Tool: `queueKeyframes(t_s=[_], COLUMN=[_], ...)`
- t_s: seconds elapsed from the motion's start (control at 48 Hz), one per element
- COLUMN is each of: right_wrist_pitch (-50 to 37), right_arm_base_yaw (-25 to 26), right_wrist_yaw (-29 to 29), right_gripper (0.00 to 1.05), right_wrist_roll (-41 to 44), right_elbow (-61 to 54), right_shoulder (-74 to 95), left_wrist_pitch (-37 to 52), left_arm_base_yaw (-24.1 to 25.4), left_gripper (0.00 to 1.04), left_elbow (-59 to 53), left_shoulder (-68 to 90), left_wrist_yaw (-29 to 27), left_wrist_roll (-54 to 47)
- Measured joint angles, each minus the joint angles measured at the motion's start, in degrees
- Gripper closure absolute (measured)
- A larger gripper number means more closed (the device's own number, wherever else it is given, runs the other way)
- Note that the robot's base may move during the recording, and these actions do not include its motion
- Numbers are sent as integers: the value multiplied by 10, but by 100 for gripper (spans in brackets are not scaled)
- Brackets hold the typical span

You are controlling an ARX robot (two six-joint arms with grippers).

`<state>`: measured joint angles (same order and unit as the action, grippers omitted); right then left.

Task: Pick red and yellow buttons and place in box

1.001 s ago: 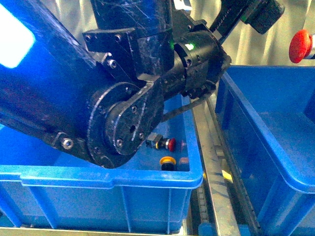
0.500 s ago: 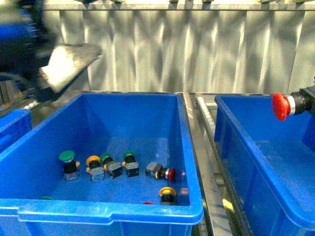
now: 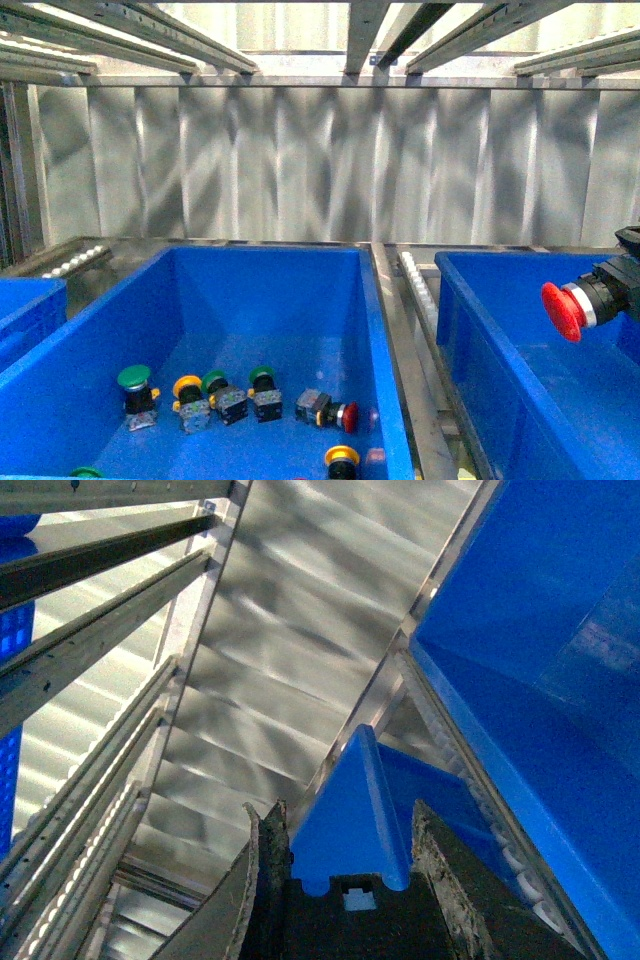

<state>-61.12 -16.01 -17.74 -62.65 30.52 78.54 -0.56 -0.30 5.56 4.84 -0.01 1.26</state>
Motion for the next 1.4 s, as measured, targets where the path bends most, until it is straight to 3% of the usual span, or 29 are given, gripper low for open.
queueKeyframes(t_s=[0.042,0.834,1.209,1.355,1.397], right_wrist_pitch=[4,57,68,69,69], right_arm_base_yaw=[-2,-35,-55,-66,-69], right_wrist_yaw=[0,-41,-54,-67,-68], right_gripper=[79,79,79,79,79], right_wrist_roll=[4,96,153,171,172], right_elbow=[-1,-18,-22,-28,-29], right_shoulder=[-5,-79,-104,-120,-125], left_wrist_pitch=[0,5,5,5,5], left_arm_base_yaw=[0,1,1,1,1], left_gripper=[102,102,42,9,6], left_elbow=[-4,-43,-43,-43,-43], left_shoulder=[-5,-40,-40,-40,-40], left_wrist_yaw=[0,0,0,0,0], left_wrist_roll=[0,-6,-6,-6,-7])
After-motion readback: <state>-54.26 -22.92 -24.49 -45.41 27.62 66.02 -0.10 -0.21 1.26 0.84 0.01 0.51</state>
